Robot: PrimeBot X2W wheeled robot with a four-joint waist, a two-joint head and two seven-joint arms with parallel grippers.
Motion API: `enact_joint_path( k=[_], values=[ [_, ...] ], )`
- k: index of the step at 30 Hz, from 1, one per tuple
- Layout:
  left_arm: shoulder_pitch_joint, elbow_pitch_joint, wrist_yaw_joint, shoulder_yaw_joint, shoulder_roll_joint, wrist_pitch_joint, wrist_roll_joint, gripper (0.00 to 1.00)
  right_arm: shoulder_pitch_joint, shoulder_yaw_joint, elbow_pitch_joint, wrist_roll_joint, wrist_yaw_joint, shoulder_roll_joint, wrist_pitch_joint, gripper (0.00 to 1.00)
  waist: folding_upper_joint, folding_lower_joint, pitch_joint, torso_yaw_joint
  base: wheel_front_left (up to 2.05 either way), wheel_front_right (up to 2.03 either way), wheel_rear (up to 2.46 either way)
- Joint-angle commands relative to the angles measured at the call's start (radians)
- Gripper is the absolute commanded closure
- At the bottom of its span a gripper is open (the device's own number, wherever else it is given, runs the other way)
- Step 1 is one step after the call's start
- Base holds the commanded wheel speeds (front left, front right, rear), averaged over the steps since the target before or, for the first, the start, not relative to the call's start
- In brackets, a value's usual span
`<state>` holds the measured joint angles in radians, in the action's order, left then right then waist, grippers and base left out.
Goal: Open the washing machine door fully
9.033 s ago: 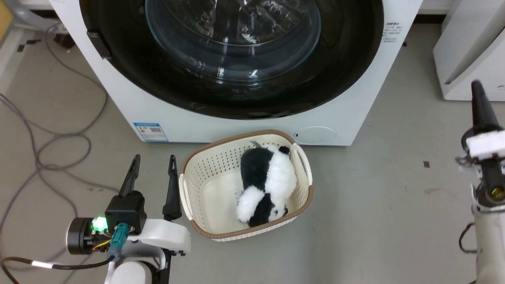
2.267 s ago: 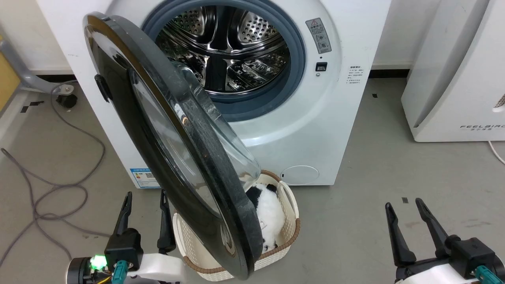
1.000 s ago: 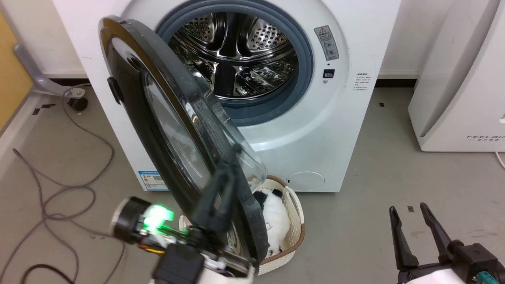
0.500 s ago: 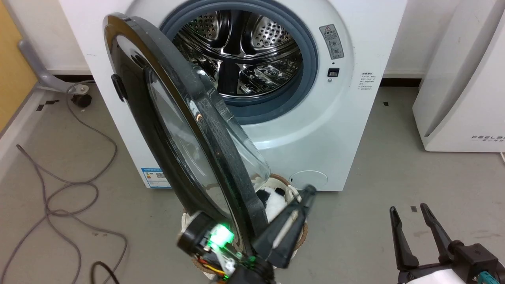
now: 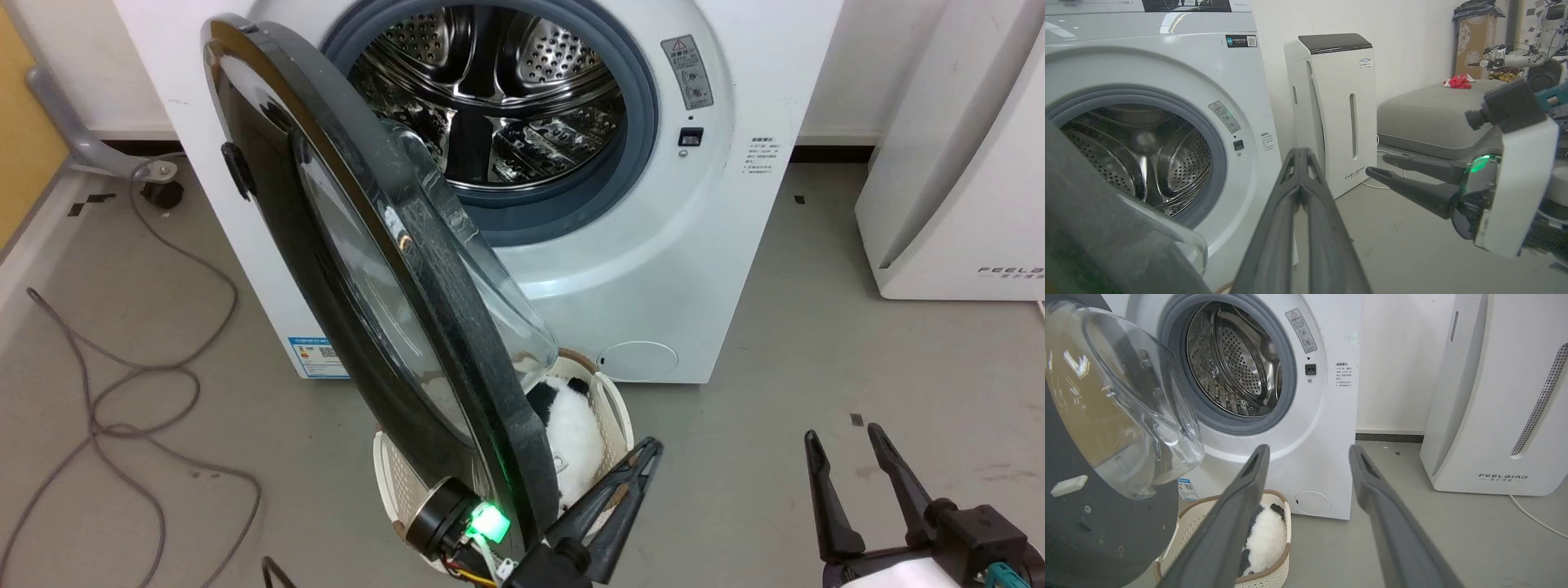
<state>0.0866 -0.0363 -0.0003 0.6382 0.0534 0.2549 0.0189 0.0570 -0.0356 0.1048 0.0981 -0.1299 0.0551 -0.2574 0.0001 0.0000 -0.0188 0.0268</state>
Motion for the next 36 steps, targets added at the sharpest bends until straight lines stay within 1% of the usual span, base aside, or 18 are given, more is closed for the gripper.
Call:
enact_joint_path(
  k=[1, 9, 18, 26, 36],
  values=[
    [0.007, 0.009, 0.005, -0.003, 0.001, 0.003, -0.005, 1.00, -0.004, -0.001, 0.003, 0.004, -0.001, -0.005, -0.004, 0.00, -0.0001, 0.0000, -0.002, 0.000, 0.00, 0.00, 0.00],
    [0.042, 0.131, 0.039, -0.023, -0.001, 0.006, -0.041, 1.00, -0.013, 0.001, 0.011, 0.001, -0.001, -0.005, -0.004, 0.00, -0.0001, 0.0000, -0.012, 0.005, 0.00, 0.00, 0.00],
    [0.046, 0.158, 0.054, -0.039, 0.005, 0.007, -0.057, 1.00, -0.010, -0.001, 0.019, 0.000, -0.001, -0.005, -0.004, 0.00, -0.0001, 0.0000, -0.011, 0.055, 0.00, 0.00, 0.00],
    [0.029, 0.144, 0.047, -0.015, 0.011, 0.007, -0.055, 1.00, 0.001, 0.005, 0.027, 0.014, -0.001, -0.005, -0.004, 0.00, -0.0001, 0.0000, 0.003, 0.136, 0.00, 0.00, 0.00],
    [-0.008, 0.126, 0.053, 0.007, 0.030, 0.007, -0.055, 1.00, 0.008, 0.011, 0.025, 0.027, -0.001, -0.005, -0.004, 0.00, -0.0001, 0.0000, 0.013, 0.256, 0.00, 0.00, 0.00]
  ],
)
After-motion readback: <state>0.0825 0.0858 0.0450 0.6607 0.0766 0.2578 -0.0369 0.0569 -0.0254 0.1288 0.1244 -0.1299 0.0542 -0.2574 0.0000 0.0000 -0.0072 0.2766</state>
